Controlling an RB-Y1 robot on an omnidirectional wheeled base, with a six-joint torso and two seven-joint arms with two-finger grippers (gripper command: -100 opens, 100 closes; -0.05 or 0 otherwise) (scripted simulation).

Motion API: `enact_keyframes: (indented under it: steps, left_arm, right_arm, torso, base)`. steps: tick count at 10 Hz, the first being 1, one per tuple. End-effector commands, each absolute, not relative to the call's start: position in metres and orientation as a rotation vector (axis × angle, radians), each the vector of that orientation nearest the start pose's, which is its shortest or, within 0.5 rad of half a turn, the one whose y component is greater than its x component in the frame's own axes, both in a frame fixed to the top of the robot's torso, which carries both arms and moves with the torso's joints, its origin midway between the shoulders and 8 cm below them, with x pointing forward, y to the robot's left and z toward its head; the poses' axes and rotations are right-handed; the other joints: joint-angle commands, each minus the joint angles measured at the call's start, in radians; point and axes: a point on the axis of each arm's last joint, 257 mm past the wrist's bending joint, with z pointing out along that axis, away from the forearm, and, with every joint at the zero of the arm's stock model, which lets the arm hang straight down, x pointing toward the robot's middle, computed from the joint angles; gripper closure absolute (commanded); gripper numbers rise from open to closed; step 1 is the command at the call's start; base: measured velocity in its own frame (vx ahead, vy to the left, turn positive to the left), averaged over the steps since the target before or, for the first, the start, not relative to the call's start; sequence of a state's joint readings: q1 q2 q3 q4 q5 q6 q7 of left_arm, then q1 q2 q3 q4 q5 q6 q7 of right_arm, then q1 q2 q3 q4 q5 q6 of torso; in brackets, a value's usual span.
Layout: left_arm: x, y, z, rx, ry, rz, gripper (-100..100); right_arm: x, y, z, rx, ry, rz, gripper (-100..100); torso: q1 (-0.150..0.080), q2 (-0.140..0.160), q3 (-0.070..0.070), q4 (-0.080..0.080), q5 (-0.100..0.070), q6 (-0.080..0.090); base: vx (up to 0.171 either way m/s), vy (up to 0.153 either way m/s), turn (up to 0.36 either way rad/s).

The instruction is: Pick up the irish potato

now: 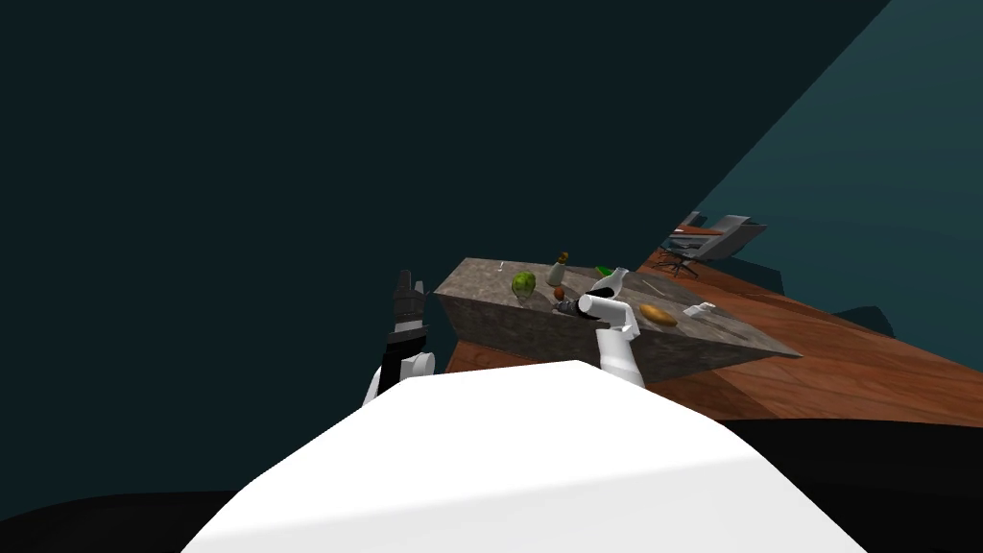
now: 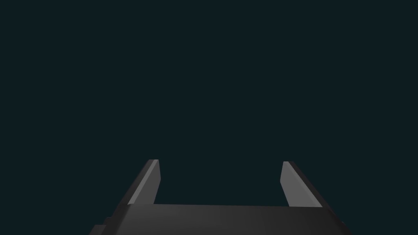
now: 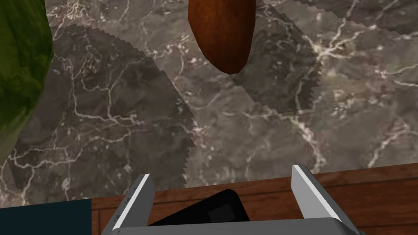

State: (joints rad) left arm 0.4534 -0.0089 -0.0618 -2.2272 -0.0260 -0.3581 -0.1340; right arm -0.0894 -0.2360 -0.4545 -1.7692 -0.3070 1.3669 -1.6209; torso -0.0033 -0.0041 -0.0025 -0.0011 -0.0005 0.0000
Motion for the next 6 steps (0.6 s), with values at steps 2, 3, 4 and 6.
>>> enact_keyframes:
  steps: [2,3,4,6]
  left_arm:
    - [0.3829,0.2551,-0.0126,-0.715,0.771,-1.206,0]
    - [0.3829,0.2551,-0.0126,-0.715,0.771,-1.206,0]
    - [0.3829,0.2551,-0.0126,-0.715,0.771,-1.206,0]
    - [0.3829,0.2552,-0.0127,-0.715,0.771,-1.206,0]
  right_arm:
    - [0.4192,-0.4180,-0.3297,-2.874,0.727,-0.814,-100]
    - [0.4170,-0.4171,-0.3310,-2.877,0.727,-0.798,-100]
    - [0.4158,-0.4169,-0.3296,-2.859,0.765,-0.764,-100]
    - [0.4162,-0.4172,-0.3244,-2.827,0.820,-0.723,-100]
  torso:
    - [0.000,0.000,0.000,0.000,0.000,0.000]
    - [-0.001,-0.002,-0.001,0.000,0.000,0.000]
    - [-0.001,-0.001,-0.001,0.000,0.000,0.000]
    - [-0.003,-0.003,-0.002,-0.001,-0.001,0.000]
  base:
    - [0.067,-0.048,0.050]
    - [0.068,-0.064,0.033]
    - [0.075,-0.063,0.042]
    - [0.117,-0.102,0.065]
